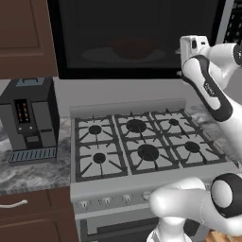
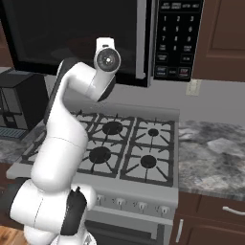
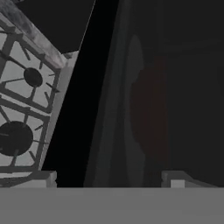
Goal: Pick the sweet potato from the sink and place it in the bowl. Then pick the bowl and place it in the microwave. Then close the microwave door and press the start button.
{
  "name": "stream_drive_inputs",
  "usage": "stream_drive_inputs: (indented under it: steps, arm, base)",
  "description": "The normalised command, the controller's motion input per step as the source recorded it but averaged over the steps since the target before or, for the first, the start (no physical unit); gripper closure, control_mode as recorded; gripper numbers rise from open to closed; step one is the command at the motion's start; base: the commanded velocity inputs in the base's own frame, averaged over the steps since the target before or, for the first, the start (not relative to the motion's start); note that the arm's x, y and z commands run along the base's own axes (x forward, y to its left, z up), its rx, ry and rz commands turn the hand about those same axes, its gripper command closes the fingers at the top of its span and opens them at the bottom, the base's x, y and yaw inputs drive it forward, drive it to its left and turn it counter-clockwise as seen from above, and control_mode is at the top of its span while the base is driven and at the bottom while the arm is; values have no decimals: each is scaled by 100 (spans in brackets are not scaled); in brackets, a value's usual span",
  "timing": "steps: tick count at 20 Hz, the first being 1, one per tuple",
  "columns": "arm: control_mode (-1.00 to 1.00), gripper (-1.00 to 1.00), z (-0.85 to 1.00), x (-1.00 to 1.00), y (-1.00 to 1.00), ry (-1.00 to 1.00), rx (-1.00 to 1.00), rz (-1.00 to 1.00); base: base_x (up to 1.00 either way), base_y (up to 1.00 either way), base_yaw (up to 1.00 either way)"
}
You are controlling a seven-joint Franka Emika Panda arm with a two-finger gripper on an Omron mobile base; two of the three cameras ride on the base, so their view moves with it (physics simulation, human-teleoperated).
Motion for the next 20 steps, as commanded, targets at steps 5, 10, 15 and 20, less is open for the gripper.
stream_drive_inputs:
  steps: [5, 10, 15, 20]
  arm:
    - [-100, -100, 0, 100, 0, 0, -2, -2]
    - [-100, -100, -9, 82, 0, 0, -3, -1]
    - [-100, -100, -8, -59, -17, -3, 0, -3]
    - [-100, -100, -24, -100, -66, -9, 1, 0]
  base:
    - [0, 0, 0]
    - [0, 0, 0]
    - [0, 0, 0]
    - [0, 0, 0]
